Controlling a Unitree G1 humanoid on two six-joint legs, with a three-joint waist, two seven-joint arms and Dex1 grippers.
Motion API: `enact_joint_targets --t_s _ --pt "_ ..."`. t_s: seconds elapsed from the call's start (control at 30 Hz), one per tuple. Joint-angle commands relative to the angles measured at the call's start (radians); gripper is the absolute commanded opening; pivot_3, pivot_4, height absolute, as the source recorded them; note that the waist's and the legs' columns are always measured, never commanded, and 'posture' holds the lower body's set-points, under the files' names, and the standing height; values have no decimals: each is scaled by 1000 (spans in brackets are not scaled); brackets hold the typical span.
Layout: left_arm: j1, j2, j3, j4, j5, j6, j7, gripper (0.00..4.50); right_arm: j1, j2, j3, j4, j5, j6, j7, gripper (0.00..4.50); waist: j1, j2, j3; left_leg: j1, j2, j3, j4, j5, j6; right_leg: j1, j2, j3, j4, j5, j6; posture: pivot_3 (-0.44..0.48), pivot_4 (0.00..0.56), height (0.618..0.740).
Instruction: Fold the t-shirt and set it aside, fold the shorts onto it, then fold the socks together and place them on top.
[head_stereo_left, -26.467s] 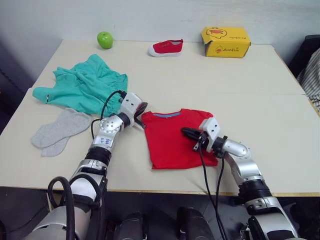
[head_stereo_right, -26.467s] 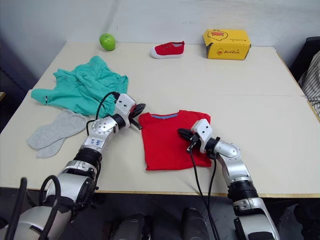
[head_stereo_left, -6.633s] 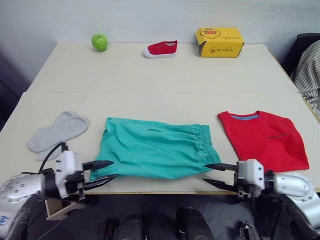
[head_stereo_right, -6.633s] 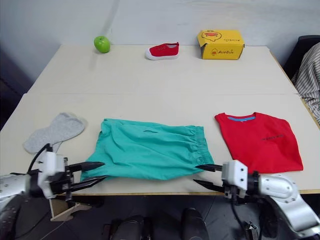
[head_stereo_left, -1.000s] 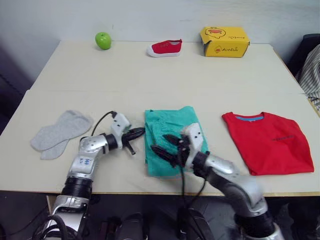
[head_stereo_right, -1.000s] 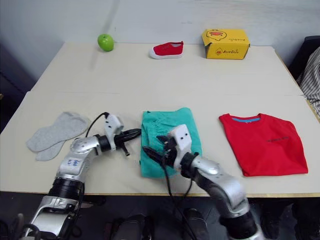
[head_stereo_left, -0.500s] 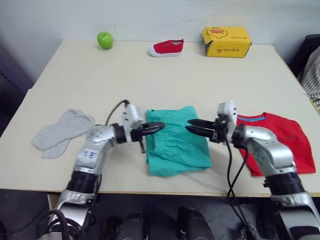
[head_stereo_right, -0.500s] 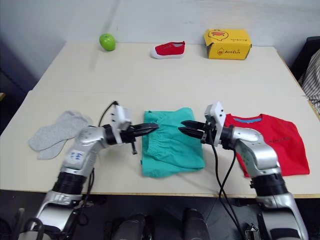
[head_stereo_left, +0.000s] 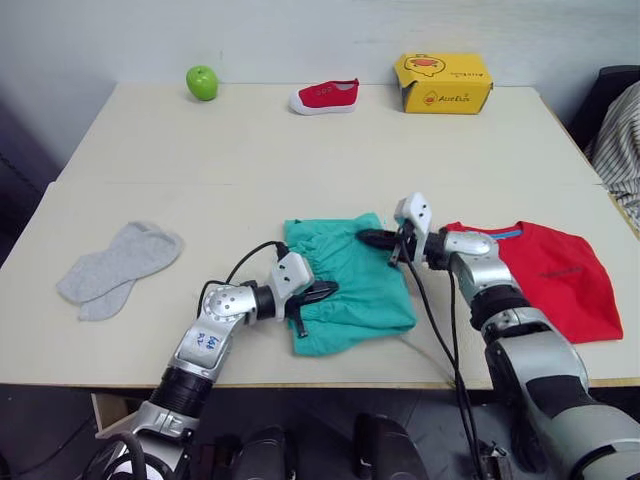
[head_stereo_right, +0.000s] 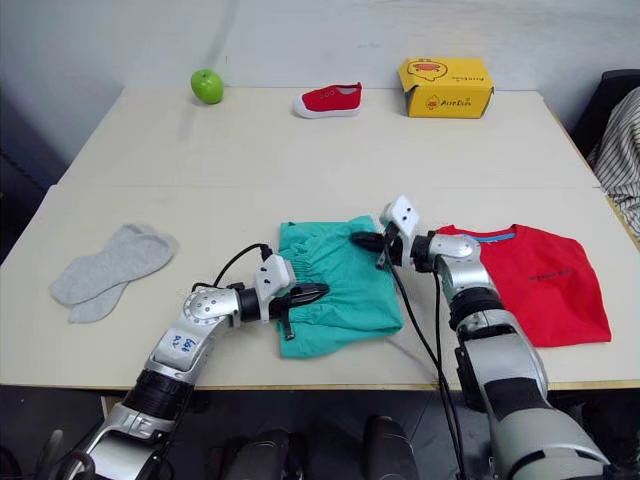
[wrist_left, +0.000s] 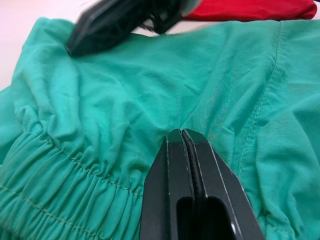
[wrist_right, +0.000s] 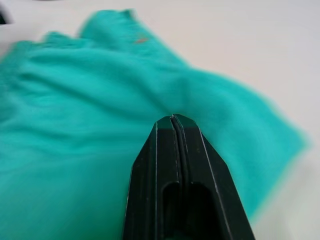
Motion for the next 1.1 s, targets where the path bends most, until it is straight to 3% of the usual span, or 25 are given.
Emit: enact_joint_targets --t_s 0.03,0.13,0.2,0.3,0.47,0.67,0.73,0.8,0.93,1.03,1.1 --pt "-16 10 46 13 -39 18 -9 0 -2 -16 -60 -13 18 -33 47 21 -1 1 0 0 0 0 0 0 0 0 0 0 0 0 0 0 150 740" --pt "-79 -27 122 6 -133 135 21 0 84 -19 -77 -140 50 -33 152 21 1 1 0 0 0 0 0 0 0 0 0 0 0 0 0 0 150 740" --pt "-121 -27 124 7 -146 169 8 0 186 -12 -86 -310 101 5 198 21 6 1 0 0 0 -1 0 0 0 0 0 0 0 0 0 0 150 740" --pt "-173 -37 100 63 -110 175 20 0 382 1 -60 -605 139 75 188 21 14 1 1 -2 -2 -4 0 0 0 0 -1 -2 1 0 0 0 150 740" --pt "-203 -67 60 185 -38 134 64 0 588 9 8 -849 94 79 142 21 12 1 1 -2 -4 -3 0 0 0 0 -3 -3 0 0 0 0 150 740" --pt "-229 -75 41 279 19 154 105 0 727 -80 75 -1103 46 19 174 21 14 1 1 -1 -4 -3 0 0 0 1 -2 -2 1 0 0 0 150 740" --pt "-231 -68 43 295 20 142 91 0 772 -151 37 -1274 173 231 156 21 19 1 1 0 -4 -3 0 1 0 1 -3 -2 1 0 0 0 150 740" --pt "-230 -62 53 301 10 115 78 0 811 -217 -11 -1387 303 446 121 539 22 1 1 0 -3 -4 0 1 0 1 -4 -2 1 0 0 0 150 740" --pt "-218 -60 78 288 -31 11 13 0 809 -295 -126 -1418 529 816 -14 1879 28 1 1 0 -2 -5 0 0 0 1 -6 -3 0 1 -2 0 150 740" --pt "-210 -59 94 281 -53 -62 -30 0 748 -307 -200 -1355 682 1072 -134 2891 29 1 1 -1 0 -5 0 0 -1 1 -8 -4 -2 2 -4 0 150 740" --pt "-204 -48 99 287 -51 -97 -50 0 650 -329 -200 -1225 691 1275 -229 3574 29 1 1 -1 1 -5 0 0 -1 0 -8 -4 -2 2 -5 0 150 740"
